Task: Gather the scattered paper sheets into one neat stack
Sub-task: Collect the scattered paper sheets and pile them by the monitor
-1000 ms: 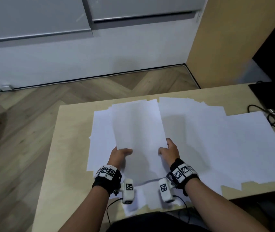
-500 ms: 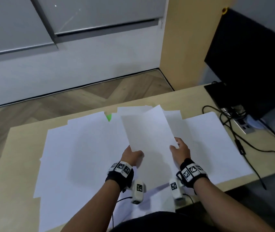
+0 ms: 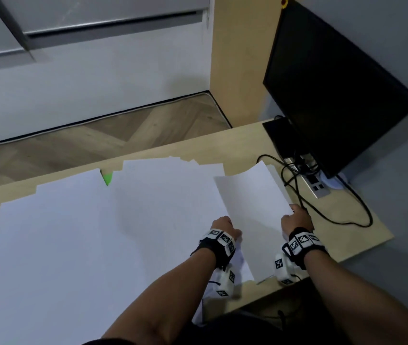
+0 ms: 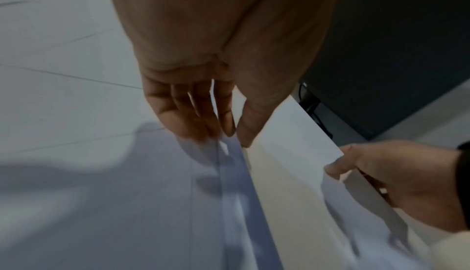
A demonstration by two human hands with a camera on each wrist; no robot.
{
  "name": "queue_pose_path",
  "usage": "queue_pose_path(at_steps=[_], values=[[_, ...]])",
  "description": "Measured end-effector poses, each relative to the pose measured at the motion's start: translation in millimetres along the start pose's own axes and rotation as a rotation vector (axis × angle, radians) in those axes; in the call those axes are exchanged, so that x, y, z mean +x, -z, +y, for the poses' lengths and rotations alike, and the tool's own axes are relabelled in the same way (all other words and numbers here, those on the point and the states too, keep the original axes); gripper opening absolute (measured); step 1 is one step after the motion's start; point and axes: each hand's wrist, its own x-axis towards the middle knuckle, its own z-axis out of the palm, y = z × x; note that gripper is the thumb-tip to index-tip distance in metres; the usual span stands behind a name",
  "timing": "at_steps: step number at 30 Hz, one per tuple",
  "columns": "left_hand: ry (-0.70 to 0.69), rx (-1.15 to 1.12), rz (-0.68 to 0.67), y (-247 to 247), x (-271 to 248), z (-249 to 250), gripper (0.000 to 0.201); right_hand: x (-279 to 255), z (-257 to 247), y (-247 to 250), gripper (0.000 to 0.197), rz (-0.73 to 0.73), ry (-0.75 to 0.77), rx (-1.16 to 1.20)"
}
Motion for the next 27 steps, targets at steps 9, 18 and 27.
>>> queue_pose_path(at_steps=[9, 18, 27], values=[[-0.014, 0.178, 0.114, -15.4, 10.3, 2.9, 0.050, 20.7, 24.4, -9.5, 0.041, -0.003, 0.041, -0.222], [-0.161, 0.014, -0.012, -20.3, 3.7, 0.2, 0.110, 19.5, 15.1, -7.1, 0.057, -0.007, -0.021, -0.302], [-0.162, -0.273, 0.306, 23.5, -14.4, -67.8, 0.049, -25.2, -19.0, -31.8, 0.061, 0.106, 0.211, -0.084]])
